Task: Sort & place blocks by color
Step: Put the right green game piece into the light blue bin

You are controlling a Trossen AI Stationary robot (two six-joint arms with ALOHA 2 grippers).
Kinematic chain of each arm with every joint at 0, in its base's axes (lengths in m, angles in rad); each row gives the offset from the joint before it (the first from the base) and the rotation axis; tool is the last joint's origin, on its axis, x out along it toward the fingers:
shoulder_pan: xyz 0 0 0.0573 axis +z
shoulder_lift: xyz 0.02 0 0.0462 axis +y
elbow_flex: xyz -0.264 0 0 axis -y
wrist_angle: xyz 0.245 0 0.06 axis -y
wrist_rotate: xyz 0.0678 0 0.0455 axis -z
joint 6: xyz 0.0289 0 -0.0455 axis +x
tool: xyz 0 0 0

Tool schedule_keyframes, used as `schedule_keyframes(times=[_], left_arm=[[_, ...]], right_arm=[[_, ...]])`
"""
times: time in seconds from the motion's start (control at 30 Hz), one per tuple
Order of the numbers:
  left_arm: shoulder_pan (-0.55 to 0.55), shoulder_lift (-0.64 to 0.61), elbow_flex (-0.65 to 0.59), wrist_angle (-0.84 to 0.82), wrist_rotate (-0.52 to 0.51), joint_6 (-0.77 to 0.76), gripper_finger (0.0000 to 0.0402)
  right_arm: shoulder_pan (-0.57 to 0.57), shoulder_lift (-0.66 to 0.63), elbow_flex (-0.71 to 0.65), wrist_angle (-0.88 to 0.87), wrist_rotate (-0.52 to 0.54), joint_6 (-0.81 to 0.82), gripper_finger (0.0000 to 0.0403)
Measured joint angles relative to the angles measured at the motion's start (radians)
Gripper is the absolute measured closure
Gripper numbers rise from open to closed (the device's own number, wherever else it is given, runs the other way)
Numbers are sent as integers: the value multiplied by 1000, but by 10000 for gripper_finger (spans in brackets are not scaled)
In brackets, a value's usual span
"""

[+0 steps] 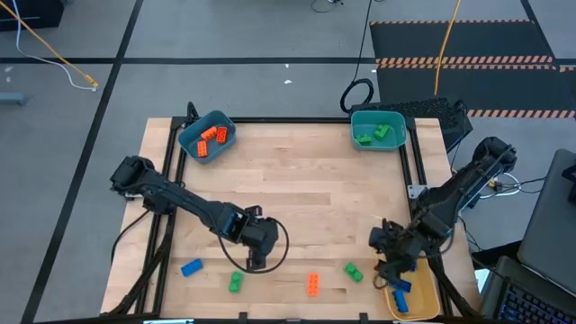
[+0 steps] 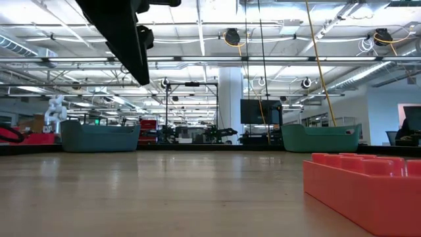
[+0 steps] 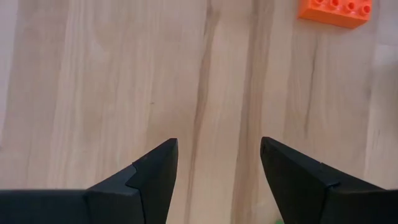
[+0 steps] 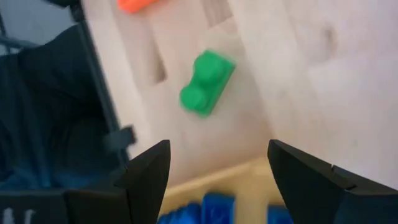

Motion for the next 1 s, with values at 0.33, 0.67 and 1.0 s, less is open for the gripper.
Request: schedule_keyframes(times=[0.33, 0.67, 1.0], left_arm=[[75, 0, 0, 26, -40, 27, 170], [89, 0, 0, 26, -42, 25, 170], [89, 0, 0, 27, -42, 22, 170]], right_arm=[[-129, 211, 0, 90, -148, -135, 140], [-139, 286, 0, 222, -171, -139, 140], [-171, 312, 1, 259, -141, -180, 140]])
